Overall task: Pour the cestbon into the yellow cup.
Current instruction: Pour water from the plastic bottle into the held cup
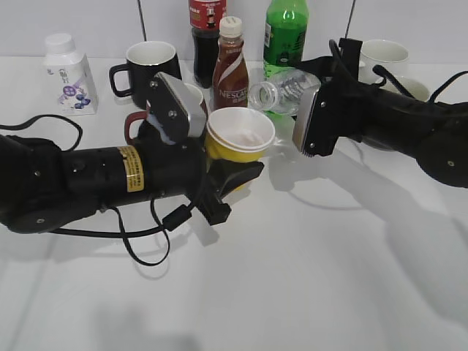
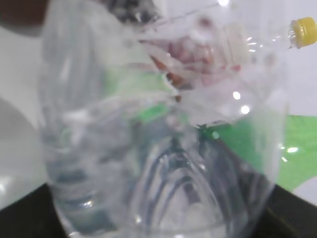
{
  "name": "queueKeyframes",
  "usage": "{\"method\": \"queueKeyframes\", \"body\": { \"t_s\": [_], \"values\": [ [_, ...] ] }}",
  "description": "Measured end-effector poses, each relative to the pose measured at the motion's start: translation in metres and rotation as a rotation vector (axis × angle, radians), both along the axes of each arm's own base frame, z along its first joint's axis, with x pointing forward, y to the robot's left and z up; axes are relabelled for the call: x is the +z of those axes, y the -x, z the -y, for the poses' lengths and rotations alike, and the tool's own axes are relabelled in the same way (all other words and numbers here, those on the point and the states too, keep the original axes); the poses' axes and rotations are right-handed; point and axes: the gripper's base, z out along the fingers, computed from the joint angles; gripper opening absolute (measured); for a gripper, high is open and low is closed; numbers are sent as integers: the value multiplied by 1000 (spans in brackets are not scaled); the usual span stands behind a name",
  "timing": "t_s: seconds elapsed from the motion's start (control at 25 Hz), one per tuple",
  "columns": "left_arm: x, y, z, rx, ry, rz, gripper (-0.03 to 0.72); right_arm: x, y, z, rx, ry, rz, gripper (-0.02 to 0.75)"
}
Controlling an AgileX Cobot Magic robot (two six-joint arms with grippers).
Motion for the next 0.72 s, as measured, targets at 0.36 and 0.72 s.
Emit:
{"method": "queueKeyframes", "body": {
  "t_s": [0.36,0.72],
  "values": [
    [0,0,0,0,0,0,335,2,-1,0,1,38,61,472],
    [-8,-1,1,-7,6,-14,335,5,0,0,13,51,122,472]
  ]
}}
